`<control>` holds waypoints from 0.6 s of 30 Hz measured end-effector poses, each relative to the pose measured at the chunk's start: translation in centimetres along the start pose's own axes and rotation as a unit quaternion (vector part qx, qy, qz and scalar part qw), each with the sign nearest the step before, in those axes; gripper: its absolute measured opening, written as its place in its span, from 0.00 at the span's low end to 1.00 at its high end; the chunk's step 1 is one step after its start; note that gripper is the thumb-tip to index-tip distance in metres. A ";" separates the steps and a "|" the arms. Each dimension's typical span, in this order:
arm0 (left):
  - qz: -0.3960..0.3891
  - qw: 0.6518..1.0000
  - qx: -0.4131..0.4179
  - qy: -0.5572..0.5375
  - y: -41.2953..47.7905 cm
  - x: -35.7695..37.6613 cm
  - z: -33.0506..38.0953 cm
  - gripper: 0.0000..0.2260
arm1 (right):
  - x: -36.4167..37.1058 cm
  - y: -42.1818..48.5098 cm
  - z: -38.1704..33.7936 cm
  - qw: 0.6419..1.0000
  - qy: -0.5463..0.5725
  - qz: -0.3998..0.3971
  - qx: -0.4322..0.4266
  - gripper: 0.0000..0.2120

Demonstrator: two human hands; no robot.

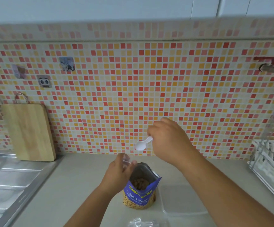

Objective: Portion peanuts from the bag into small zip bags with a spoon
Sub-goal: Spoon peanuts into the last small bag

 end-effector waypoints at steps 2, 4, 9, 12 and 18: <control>-0.008 1.000 -0.010 -0.013 -0.1 -0.5 -0.3 0.11 | 1.6 -0.1 0.4 0.997 0.006 -0.065 0.042 0.13; -0.030 0.999 -0.021 -0.010 -0.4 -0.6 -0.7 0.11 | 5.2 -0.7 -0.4 0.977 0.011 -0.202 0.062 0.14; -0.106 0.993 -0.037 0.049 -1.2 0.9 -1.4 0.16 | 13.9 -2.0 -2.2 0.938 -0.048 -0.338 0.057 0.18; -0.108 0.993 -0.041 0.037 -1.3 1.1 -1.7 0.16 | 16.6 -2.5 -2.3 0.921 -0.001 -0.357 0.158 0.24; -0.108 0.993 -0.052 0.017 -1.3 1.4 -1.9 0.15 | 18.1 -2.6 -2.0 0.912 0.035 -0.336 0.231 0.23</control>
Point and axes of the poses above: each hand's wrist, its own y-axis towards the middle knuckle, its own x-axis out of the palm, z = x × y, the point moved 5 cm from there along y, towards the middle knuckle, and after that the axes turned 8 degrees about -x, right-handed, at the moved point
